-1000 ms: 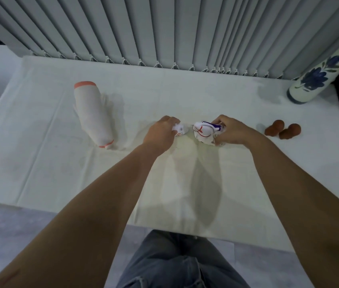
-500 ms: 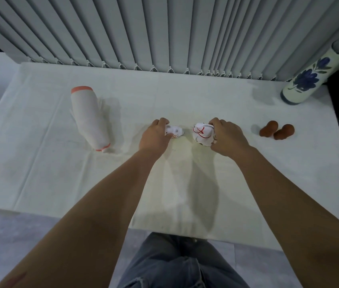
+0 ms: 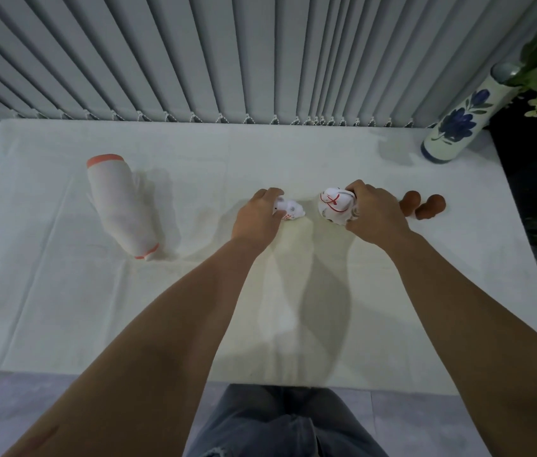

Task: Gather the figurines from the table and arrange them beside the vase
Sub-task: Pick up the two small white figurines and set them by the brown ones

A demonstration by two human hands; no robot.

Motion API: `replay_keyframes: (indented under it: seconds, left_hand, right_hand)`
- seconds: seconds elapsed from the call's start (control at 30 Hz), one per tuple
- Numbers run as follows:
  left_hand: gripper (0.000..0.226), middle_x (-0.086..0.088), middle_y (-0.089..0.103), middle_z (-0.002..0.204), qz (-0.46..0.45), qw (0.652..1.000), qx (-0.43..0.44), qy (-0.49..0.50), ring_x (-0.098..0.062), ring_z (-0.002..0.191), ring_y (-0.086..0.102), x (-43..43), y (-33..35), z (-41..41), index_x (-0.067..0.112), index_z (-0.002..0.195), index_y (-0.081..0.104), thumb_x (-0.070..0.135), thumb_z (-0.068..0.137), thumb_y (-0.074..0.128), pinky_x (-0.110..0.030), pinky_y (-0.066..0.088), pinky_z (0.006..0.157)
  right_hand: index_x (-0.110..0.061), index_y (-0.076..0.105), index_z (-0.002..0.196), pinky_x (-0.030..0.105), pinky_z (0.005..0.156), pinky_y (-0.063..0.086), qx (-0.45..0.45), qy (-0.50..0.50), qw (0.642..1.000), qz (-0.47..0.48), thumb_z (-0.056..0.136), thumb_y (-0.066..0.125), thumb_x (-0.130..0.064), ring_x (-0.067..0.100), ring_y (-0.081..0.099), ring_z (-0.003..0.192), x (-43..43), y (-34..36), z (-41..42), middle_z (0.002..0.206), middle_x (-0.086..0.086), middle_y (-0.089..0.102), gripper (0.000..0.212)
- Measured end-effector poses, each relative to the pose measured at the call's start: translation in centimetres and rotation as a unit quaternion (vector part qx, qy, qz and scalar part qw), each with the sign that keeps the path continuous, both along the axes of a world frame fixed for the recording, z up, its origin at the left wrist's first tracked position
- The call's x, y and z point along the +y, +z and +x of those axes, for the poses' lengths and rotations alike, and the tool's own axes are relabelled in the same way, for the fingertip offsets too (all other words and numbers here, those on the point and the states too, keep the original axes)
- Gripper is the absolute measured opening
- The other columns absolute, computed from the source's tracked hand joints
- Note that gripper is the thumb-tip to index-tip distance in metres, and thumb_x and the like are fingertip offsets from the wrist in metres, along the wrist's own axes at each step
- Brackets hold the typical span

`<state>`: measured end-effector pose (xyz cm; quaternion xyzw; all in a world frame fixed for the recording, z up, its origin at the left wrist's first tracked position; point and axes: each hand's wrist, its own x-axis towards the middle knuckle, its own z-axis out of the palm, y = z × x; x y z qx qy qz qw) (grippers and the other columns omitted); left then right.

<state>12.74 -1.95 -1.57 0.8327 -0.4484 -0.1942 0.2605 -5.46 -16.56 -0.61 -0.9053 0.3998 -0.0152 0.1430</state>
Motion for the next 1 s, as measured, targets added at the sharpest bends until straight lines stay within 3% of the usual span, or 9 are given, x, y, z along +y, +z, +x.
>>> replay_keyframes:
  seconds: [0.17, 0.37, 0.43, 0.57, 0.73, 1.0]
  left_hand:
    - [0.037, -0.007, 0.059, 0.123, 0.002, 0.999, -0.001, -0.037, -0.030, 0.102, 0.062, -3.0, 0.2, -1.1, 0.017, 0.127, 0.054, 0.015, 0.091, 0.057, -0.032, 0.046, 0.080]
    - [0.035, -0.009, 0.058, 0.123, 0.021, 0.998, -0.014, -0.066, -0.033, 0.106, 0.061, -5.5, 0.3, -1.2, 0.017, 0.127, 0.054, 0.017, 0.092, 0.056, -0.038, 0.048, 0.083]
    - [0.034, -0.009, 0.058, 0.122, 0.025, 0.997, -0.015, -0.074, -0.034, 0.105, 0.061, -6.0, 0.1, -1.3, 0.017, 0.126, 0.054, 0.017, 0.092, 0.055, -0.039, 0.049, 0.083]
    - [0.035, -0.009, 0.058, 0.123, 0.026, 0.996, -0.018, -0.079, -0.034, 0.106, 0.061, -6.6, -0.2, -1.5, 0.017, 0.127, 0.054, 0.018, 0.092, 0.056, -0.037, 0.048, 0.083]
    - [0.038, -0.008, 0.057, 0.124, 0.019, 0.997, -0.013, -0.074, -0.031, 0.105, 0.060, -6.3, -0.5, -1.5, 0.018, 0.129, 0.052, 0.020, 0.091, 0.057, -0.034, 0.046, 0.081]
    - [0.032, -0.008, 0.061, 0.118, 0.006, 0.999, -0.018, -0.051, -0.032, 0.101, 0.062, -6.6, -0.2, -1.7, 0.017, 0.123, 0.055, 0.020, 0.091, 0.058, -0.035, 0.047, 0.079]
  right_hand:
    - [-0.013, 0.052, 0.109, 0.031, 0.069, 0.026, 0.048, -0.024, 0.996, -0.066, 0.076, 0.067, -0.016, 0.028, 0.057, 0.078, -1.7, 0.8, -0.7, 0.091, 0.007, 0.064, 0.036]
    - [-0.015, 0.052, 0.105, 0.033, 0.075, 0.036, 0.056, -0.027, 0.996, -0.066, 0.074, 0.070, -0.018, 0.022, 0.047, 0.069, -3.3, -0.3, -1.2, 0.088, 0.006, 0.066, 0.036]
    - [-0.016, 0.052, 0.107, 0.038, 0.083, 0.041, 0.046, -0.031, 0.996, -0.064, 0.073, 0.068, -0.016, 0.024, 0.054, 0.074, -3.6, -1.0, -1.5, 0.091, 0.006, 0.066, 0.037]
    - [-0.020, 0.056, 0.111, 0.042, 0.102, 0.037, 0.003, -0.048, 0.996, -0.079, 0.069, 0.066, -0.015, 0.027, 0.059, 0.100, -3.7, -1.1, -1.9, 0.103, 0.002, 0.066, 0.044]
    - [-0.015, 0.055, 0.112, 0.037, 0.096, 0.038, 0.004, -0.047, 0.997, -0.068, 0.071, 0.064, -0.008, 0.027, 0.060, 0.094, -3.2, -0.6, -2.2, 0.101, 0.005, 0.067, 0.042]
    - [-0.016, 0.054, 0.120, 0.037, 0.100, 0.036, -0.024, -0.061, 0.997, -0.031, 0.072, 0.063, 0.002, 0.027, 0.056, 0.106, -3.6, -0.3, -2.3, 0.114, 0.005, 0.064, 0.052]
